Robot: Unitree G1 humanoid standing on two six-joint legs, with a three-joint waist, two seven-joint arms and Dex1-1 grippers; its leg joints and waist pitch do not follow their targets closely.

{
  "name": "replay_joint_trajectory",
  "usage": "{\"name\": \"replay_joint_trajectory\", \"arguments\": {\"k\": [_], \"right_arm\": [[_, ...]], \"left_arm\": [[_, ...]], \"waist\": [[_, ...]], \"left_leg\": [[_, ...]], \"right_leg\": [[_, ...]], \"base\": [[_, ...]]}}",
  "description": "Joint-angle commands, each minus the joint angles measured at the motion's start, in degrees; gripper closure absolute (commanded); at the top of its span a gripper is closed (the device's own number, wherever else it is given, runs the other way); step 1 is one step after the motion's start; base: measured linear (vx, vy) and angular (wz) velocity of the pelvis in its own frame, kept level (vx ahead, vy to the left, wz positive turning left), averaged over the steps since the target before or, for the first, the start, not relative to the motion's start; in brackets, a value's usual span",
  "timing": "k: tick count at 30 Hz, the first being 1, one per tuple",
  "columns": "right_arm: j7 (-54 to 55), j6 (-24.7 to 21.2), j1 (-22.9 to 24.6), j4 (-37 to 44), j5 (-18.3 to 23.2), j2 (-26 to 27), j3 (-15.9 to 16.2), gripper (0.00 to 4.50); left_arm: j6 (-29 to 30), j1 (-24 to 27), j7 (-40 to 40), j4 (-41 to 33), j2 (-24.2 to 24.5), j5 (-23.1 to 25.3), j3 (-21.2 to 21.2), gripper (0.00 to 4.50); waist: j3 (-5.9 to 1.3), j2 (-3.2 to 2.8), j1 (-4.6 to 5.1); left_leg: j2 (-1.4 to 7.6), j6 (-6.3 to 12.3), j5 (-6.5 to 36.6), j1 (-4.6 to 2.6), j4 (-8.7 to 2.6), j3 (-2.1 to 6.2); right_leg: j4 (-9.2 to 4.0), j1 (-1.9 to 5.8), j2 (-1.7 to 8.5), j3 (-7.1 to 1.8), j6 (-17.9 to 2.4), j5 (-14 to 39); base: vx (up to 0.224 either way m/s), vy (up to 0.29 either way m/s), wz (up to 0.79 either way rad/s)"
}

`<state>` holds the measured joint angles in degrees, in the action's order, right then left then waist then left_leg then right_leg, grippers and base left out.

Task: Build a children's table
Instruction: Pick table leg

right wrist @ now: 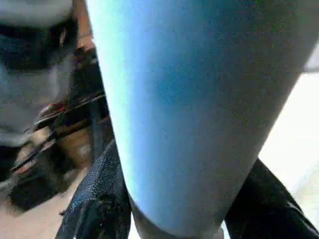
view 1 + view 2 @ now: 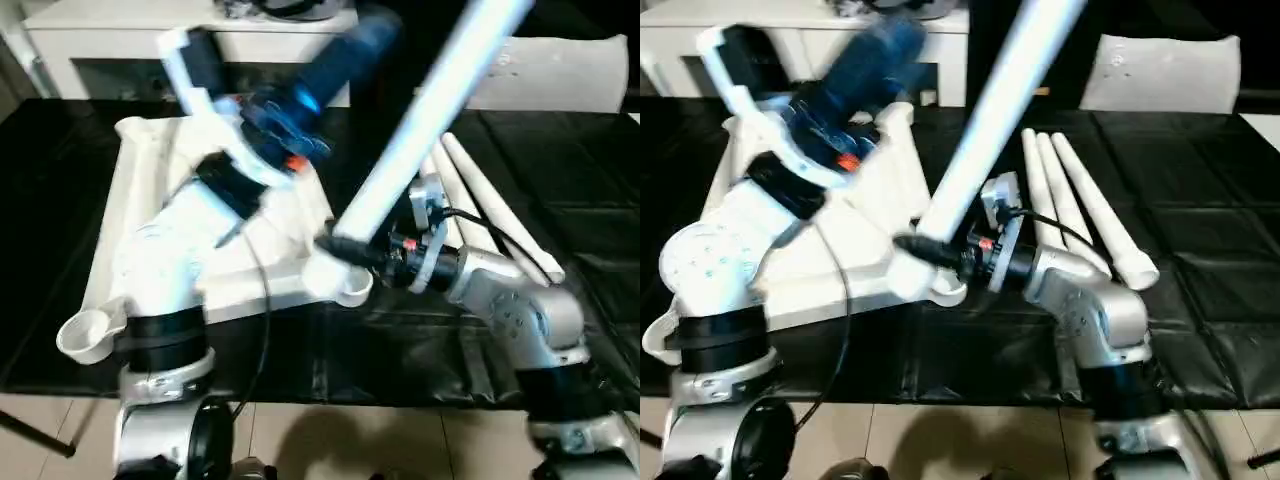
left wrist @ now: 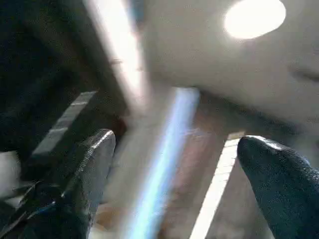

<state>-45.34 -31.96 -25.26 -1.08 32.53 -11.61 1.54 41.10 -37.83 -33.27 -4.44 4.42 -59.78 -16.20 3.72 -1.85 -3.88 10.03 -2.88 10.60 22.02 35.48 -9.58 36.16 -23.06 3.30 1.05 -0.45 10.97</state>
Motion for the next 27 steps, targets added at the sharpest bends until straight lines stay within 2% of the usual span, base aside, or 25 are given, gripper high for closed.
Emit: {"name": "replay_joint_trajectory", "arguments": {"k": [1,2,3,4,5,7,8,9,10,11,12,14,15,16,17,18,19,21,22,23,25,26,27], "right_arm": [[5.5,2.9,0.1,0.1,-3.9,0.0,-1.9,2.6],[7.1,4.0,0.1,-0.4,-5.7,-0.2,-1.9,2.6],[10.4,5.6,0.0,-1.2,-9.6,-1.0,-1.4,2.61],[11.4,6.0,0.0,-1.5,-11.0,-1.4,-1.2,2.61],[12.5,6.9,0.1,-1.7,-12.9,-2.0,-0.4,2.61],[14.9,7.8,0.1,-2.1,-15.0,-2.3,-0.1,2.61],[17.4,8.2,0.3,-2.5,-16.2,-2.2,-0.2,2.61],[17.6,8.2,0.3,-2.5,-16.3,-2.1,-0.2,2.61],[18.4,9.0,0.6,-2.6,-16.8,-2.0,-0.2,2.61],[18.6,9.5,0.8,-2.6,-17.1,-1.9,-0.2,2.61],[18.6,9.5,0.8,-2.6,-17.1,-1.9,-0.2,2.61],[19.2,11.0,2.0,-2.2,-17.9,-1.3,-0.1,2.61],[18.9,10.8,3.0,-1.3,-17.3,-0.8,-0.2,2.61],[18.6,10.5,3.7,-0.6,-16.8,-0.5,-0.3,2.61],[17.7,9.2,5.2,1.0,-15.7,-0.1,0.2,2.61],[17.7,9.2,5.2,1.0,-15.7,-0.1,0.2,2.61],[17.7,8.9,5.9,1.6,-15.6,0.0,0.6,2.61],[16.4,8.2,7.4,3.3,-15.0,-0.3,1.8,2.61],[16.1,7.7,7.9,3.8,-14.5,-0.2,2.0,2.61],[16.2,7.4,8.0,3.9,-14.3,-0.1,2.0,2.61],[16.3,7.4,8.2,4.1,-14.5,-0.1,2.1,2.61],[16.1,7.0,8.4,4.5,-14.3,0.1,2.2,2.61],[16.1,7.0,8.4,4.5,-14.3,0.1,2.2,2.61]], "left_arm": [[-2.9,2.4,0.1,1.6,4.5,9.5,2.9,0.0],[-4.0,3.3,-0.3,1.7,6.4,12.3,4.5,0.0],[-5.5,5.5,-1.8,1.6,10.5,17.4,8.1,0.0],[-5.9,6.4,-2.6,1.5,12.0,18.9,9.6,0.0],[-7.1,7.7,-4.0,1.2,14.0,21.5,12.1,0.0],[-8.7,9.8,-5.8,1.1,16.8,25.2,15.8,0.0],[-10.8,12.0,-7.9,0.9,19.4,29.0,19.8,0.0],[-11.0,12.1,-8.0,0.9,19.5,29.3,20.0,0.0],[-12.6,12.8,-9.2,1.3,20.7,31.6,22.1,0.0],[-13.6,13.1,-9.9,1.7,21.4,33.1,23.5,0.0],[-13.6,13.1,-9.9,1.7,21.4,33.1,23.5,0.0],[-18.0,14.0,-12.7,4.1,23.4,37.8,27.2,0.0],[-19.5,14.5,-14.0,5.1,24.1,39.3,28.6,0.0],[-20.5,14.8,-14.9,5.6,24.6,40.2,29.4,0.27],[-22.0,15.2,-16.5,7.5,25.6,42.3,31.4,0.34],[-22.0,15.2,-16.5,7.5,25.6,42.3,31.4,0.38],[-23.0,15.3,-17.1,8.4,26.2,43.6,32.5,0.48],[-26.4,14.8,-18.3,12.1,26.6,46.0,33.8,0.62],[-26.6,14.0,-18.6,14.1,26.4,46.2,33.8,0.8],[-26.1,13.5,-18.4,14.9,26.1,46.2,33.7,0.84],[-24.8,12.8,-19.0,16.1,26.1,45.9,33.8,0.94],[-25.1,12.1,-19.7,18.4,25.8,46.2,33.7,1.18],[-25.1,12.1,-19.7,18.4,25.8,46.2,33.7,1.18]], "waist": [[-4.23,-0.32,0.14],[-4.25,-0.52,0.33],[-4.21,-0.35,0.68],[-4.26,-0.52,0.67],[-4.27,-0.54,0.99],[-4.31,-0.82,0.95],[-4.3,-0.56,0.77],[-4.27,-0.56,0.94],[-4.32,-0.18,1.03],[-4.31,-0.47,0.91],[-4.32,-0.48,0.88],[-4.15,-0.34,0.96],[-4.15,-0.47,1.05],[-4.15,-0.47,1.12],[-4.13,-0.87,1.21],[-4.11,-0.82,1.31],[-4.23,-1.28,1.42],[-4.09,-1.16,1.7],[-4.15,-1.12,1.73],[-4.09,-1.31,1.86],[-4.08,-1.27,1.9],[-4.05,-1.28,1.94],[-4.05,-1.31,1.94]], "left_leg": [[1.88,-1.04,10.8,-1.04,-4.44,0.9],[1.93,-1.75,11.4,-1.15,-4.55,1.02],[2.02,-2.39,11.7,-1.11,-4.65,1.04],[2.06,-2.74,11.4,-1.08,-4.71,1.17],[1.92,-3.36,11.8,-1.24,-4.68,0.88],[1.94,-3.62,11.7,-1.37,-4.59,0.74],[1.95,-3.05,11.6,-1.19,-4.65,0.85],[1.9,-2.96,11.5,-1.03,-4.71,0.74],[1.94,-2.8,11.2,-1.12,-4.63,0.61],[1.95,-2.68,10.8,-1.05,-4.65,0.61],[1.93,-2.58,10.8,-1.08,-4.62,0.58],[1.82,-2.39,11.6,-0.89,-4.75,0.63],[1.82,-2.55,12.5,-1.08,-4.81,0.61],[1.85,-2.62,12.6,-1.07,-4.82,0.6],[1.87,-2.63,13.2,-1.1,-4.95,0.72],[1.9,-2.67,13.5,-1.13,-4.97,0.67],[1.93,-3.01,13.7,-1.19,-5.0,0.8],[1.86,-2.77,14.8,-1.16,-5.05,0.78],[1.88,-2.84,14.8,-1.12,-5.05,0.84],[1.88,-3.04,15.4,-1.22,-5.07,0.8],[1.9,-3.13,15.8,-1.31,-5.08,0.83],[1.92,-3.16,15.9,-1.32,-5.08,0.8],[1.92,-3.11,16.0,-1.37,-5.04,0.79]], "right_leg": [[-5.08,2.66,3.03,-1.42,-8.0,15.5],[-5.06,2.5,3.03,-1.43,-7.2,16.3],[-5.02,2.44,3.03,-1.5,-6.9,16.2],[-4.98,2.37,3.05,-1.49,-6.6,15.9],[-4.75,2.27,2.9,-1.6,-6.8,15.1],[-4.63,2.12,2.99,-1.71,-7.9,13.2],[-4.69,2.28,3.17,-1.75,-8.3,12.6],[-4.54,2.38,3.11,-1.82,-8.2,12.3],[-4.56,2.36,3.14,-1.83,-8.6,11.4],[-4.39,2.42,3.19,-1.89,-8.8,10.8],[-4.49,2.36,3.2,-1.9,-8.9,10.6],[-4.72,2.44,3.2,-1.93,-8.8,11.5],[-4.74,2.37,3.24,-1.98,-8.4,12.6],[-4.71,2.38,3.23,-2.0,-8.3,12.7],[-4.82,2.33,3.22,-2.0,-8.2,13.0],[-4.85,2.26,3.17,-2.02,-8.2,12.9],[-4.52,2.31,3.21,-1.97,-8.6,12.2],[-4.9,2.33,3.12,-1.99,-8.9,11.9],[-4.74,2.42,3.2,-2.0,-9.0,11.8],[-4.72,2.31,3.26,-1.97,-9.5,12.2],[-4.73,2.27,3.31,-1.97,-9.9,13.1],[-4.76,2.21,3.33,-1.99,-10.1,13.4],[-4.78,2.13,3.33,-2.02,-10.3,13.3]], "base": [[0.0,0.0,0.0],[0.0,0.0,0.0],[0.0,0.0,0.0],[0.0,0.0,0.0],[0.0,0.0,0.0],[0.0,0.0,0.0],[0.0,0.0,0.0],[0.0,0.0,0.0],[0.0,0.0,0.0],[0.0,0.0,0.0],[0.0,0.0,0.0],[0.0,0.0,0.0],[0.0,0.0,0.0],[0.0,0.0,0.0],[0.0,0.0,0.0],[0.0,0.0,0.0],[0.0,0.0,0.0],[0.0,0.0,0.0],[0.0,0.0,0.0],[0.0,0.0,0.0],[0.0,0.0,0.0],[0.0,0.0,0.0],[0.0,0.0,0.0]]}}
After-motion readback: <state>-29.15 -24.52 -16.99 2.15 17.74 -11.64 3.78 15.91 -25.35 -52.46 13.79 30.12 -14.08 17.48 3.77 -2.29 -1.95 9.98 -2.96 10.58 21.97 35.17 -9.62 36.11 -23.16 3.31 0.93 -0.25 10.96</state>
